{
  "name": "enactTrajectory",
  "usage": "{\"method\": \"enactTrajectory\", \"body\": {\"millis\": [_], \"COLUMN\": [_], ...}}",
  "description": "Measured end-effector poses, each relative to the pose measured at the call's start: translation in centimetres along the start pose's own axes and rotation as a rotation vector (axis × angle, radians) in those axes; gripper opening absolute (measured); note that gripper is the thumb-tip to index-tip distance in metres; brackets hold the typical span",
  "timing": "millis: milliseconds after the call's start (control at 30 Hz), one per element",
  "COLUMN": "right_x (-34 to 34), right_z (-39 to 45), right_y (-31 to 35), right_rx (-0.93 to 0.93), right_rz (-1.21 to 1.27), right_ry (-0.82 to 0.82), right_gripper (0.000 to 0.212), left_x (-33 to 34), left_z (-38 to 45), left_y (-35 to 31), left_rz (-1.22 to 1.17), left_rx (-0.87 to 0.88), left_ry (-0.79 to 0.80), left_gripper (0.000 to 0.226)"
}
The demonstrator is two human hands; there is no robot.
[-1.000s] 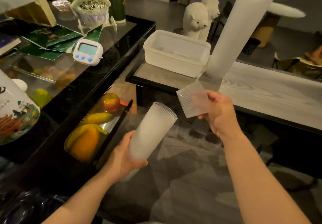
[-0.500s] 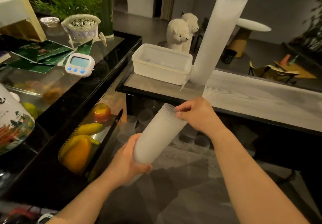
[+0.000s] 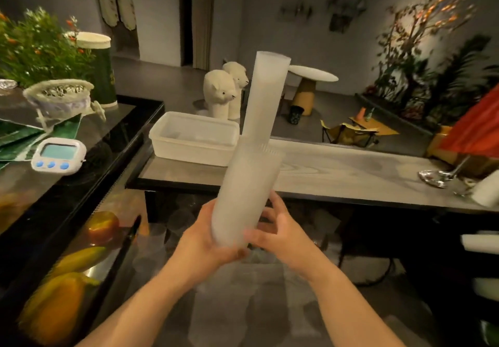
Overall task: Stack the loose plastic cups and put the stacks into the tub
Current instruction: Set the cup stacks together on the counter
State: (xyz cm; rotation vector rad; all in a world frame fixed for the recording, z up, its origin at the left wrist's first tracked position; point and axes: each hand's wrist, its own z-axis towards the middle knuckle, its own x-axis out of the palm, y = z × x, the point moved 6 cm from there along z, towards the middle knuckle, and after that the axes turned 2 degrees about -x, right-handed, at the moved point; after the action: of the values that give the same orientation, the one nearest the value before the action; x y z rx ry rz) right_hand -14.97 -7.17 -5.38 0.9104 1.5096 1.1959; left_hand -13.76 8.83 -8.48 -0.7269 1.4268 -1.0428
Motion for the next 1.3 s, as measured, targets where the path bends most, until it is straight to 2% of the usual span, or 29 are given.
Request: {"method": "enactTrajectory", "body": {"millis": [200, 367, 500, 633, 767, 867, 967, 1200, 1300], "right_x": [-2.3, -7.2, -11.7, -17.0, -19.9, -20.1, -19.4, -19.0, -19.1], "right_z": [0.1, 1.4, 3.5, 7.4, 12.3, 14.9, 16.5, 18.3, 18.7], "right_y": [1.5, 4.6, 7.9, 9.4, 8.8, 7.2, 5.5, 3.1, 2.3], "right_rx": [-0.019, -0.123, -0.22, -0.231, -0.172, -0.127, -0.11, -0.114, -0.123], "right_rz": [0.025, 0.015, -0.054, -0.087, -0.143, -0.186, -0.192, -0.172, -0.2], "right_ry": [-0.133, -0.273, -0.342, -0.441, -0.458, -0.427, -0.379, -0.378, -0.376], "right_gripper": [0.105, 0.076, 0.08, 0.084, 0.09, 0.092, 0.092, 0.089, 0.091], "left_x": [1.1, 2.3, 1.9, 0.7, 0.5, 0.4, 0.3, -0.1, 0.2], "left_z": [3.4, 7.3, 10.6, 12.4, 13.1, 13.3, 13.6, 14.8, 14.6], "left_y": [-5.6, -10.6, -12.5, -12.2, -10.4, -8.9, -7.6, -4.5, -4.1], "left_rz": [0.028, -0.01, 0.028, 0.08, 0.109, 0.128, 0.13, 0.103, 0.086], "left_rx": [0.044, 0.159, 0.167, 0.12, 0.065, 0.045, 0.021, -0.059, -0.049], "left_ry": [0.07, 0.152, 0.167, 0.084, 0.049, 0.028, 0.001, -0.067, -0.085], "left_gripper": [0.107, 0.112, 0.128, 0.126, 0.117, 0.115, 0.104, 0.099, 0.089]}}
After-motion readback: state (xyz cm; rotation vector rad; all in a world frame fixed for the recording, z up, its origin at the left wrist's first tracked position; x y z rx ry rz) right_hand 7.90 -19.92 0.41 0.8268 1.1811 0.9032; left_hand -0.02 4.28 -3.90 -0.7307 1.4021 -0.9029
